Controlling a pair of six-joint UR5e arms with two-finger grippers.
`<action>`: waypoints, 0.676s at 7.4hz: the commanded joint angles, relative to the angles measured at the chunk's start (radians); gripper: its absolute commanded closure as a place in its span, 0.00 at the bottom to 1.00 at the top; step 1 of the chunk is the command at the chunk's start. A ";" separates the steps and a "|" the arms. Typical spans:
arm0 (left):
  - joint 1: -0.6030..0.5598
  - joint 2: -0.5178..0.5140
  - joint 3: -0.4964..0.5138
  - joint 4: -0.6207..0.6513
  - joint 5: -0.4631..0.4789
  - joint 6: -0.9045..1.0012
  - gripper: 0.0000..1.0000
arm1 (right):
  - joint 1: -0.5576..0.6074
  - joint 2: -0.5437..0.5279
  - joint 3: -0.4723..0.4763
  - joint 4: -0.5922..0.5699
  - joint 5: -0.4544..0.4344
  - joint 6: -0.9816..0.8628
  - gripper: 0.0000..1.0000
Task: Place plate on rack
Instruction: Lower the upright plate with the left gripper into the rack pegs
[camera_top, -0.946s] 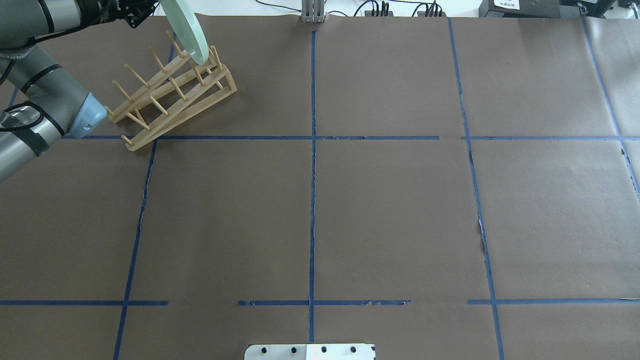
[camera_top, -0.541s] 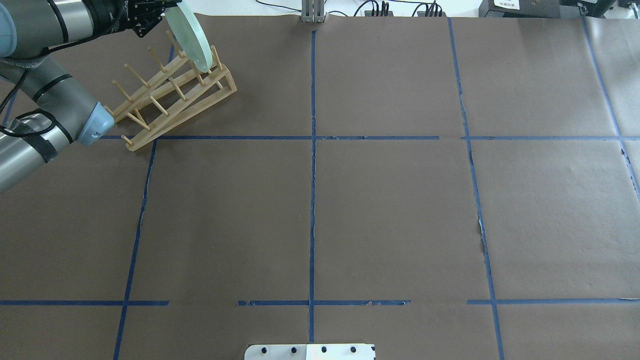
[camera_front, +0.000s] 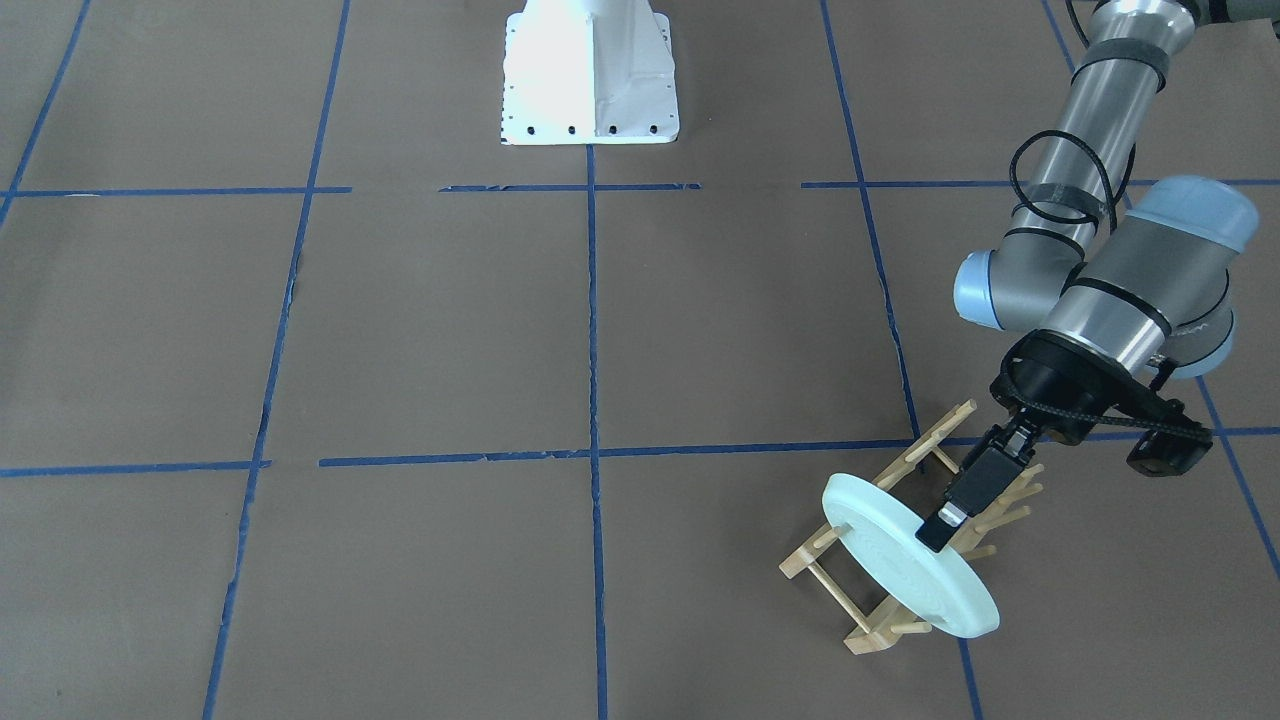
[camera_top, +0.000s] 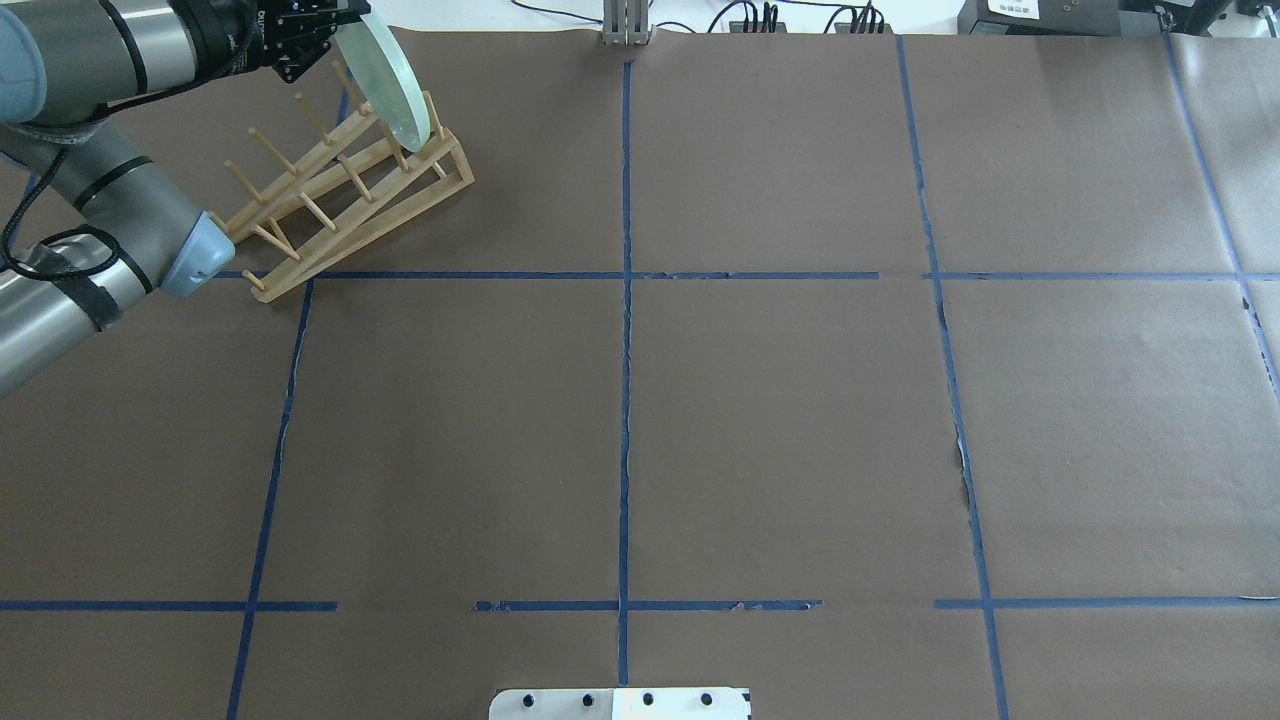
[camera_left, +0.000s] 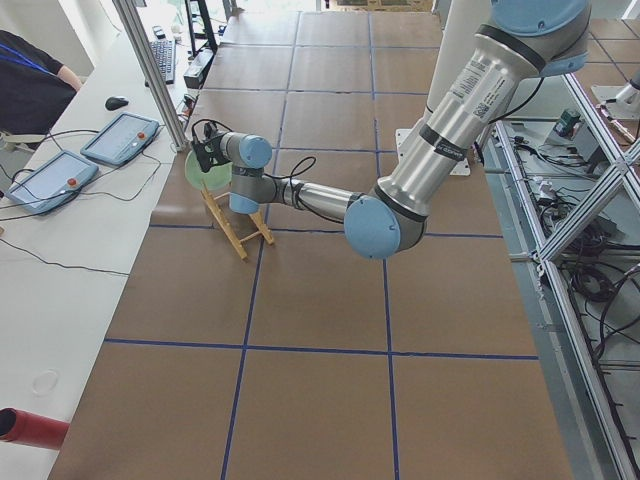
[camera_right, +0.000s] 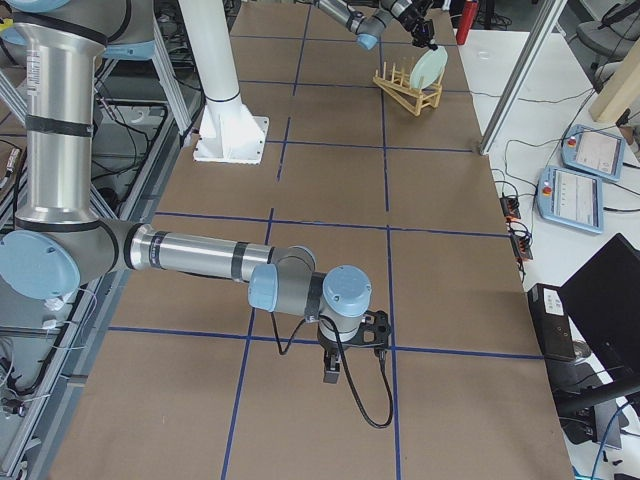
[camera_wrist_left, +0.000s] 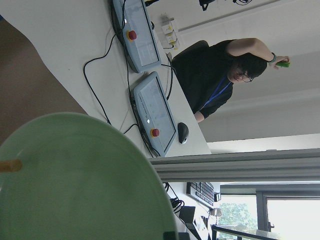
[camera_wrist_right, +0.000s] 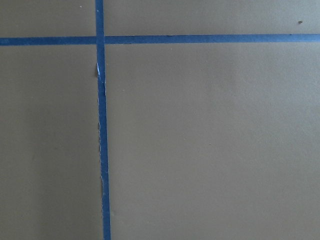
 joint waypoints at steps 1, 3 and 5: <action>0.000 0.001 0.001 0.000 0.002 0.014 0.00 | -0.001 0.000 0.000 0.000 0.000 0.002 0.00; 0.000 0.003 0.001 0.001 0.001 0.037 0.00 | -0.001 0.000 0.000 0.000 0.000 0.002 0.00; -0.004 0.009 -0.007 0.003 -0.004 0.089 0.00 | -0.001 0.000 0.000 0.000 0.000 0.002 0.00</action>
